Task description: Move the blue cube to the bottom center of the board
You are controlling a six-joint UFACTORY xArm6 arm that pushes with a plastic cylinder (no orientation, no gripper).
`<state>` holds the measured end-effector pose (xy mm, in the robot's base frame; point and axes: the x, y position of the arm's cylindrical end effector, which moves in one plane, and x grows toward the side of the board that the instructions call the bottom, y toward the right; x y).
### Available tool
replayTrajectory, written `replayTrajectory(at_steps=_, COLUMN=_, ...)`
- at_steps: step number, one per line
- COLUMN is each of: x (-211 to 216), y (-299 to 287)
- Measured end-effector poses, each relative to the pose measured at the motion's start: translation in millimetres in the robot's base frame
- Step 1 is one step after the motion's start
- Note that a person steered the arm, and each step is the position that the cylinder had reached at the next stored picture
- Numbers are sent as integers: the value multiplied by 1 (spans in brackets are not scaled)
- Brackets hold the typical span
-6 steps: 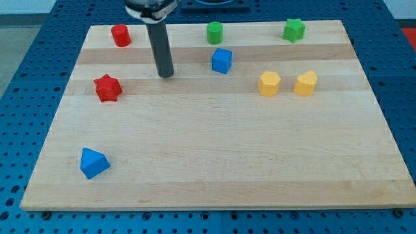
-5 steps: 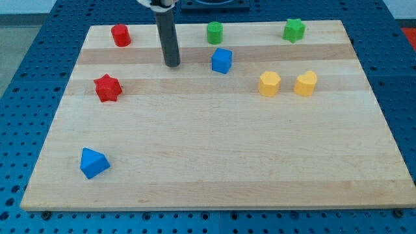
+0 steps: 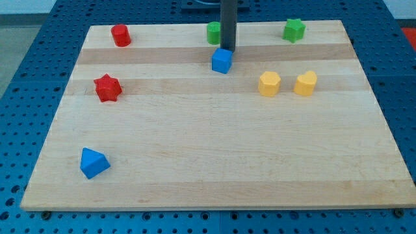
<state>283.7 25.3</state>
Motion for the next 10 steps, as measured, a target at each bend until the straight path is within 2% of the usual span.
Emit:
replayTrajectory(at_steps=4, x=48, y=-24)
replayTrajectory(at_steps=10, x=188, y=-33)
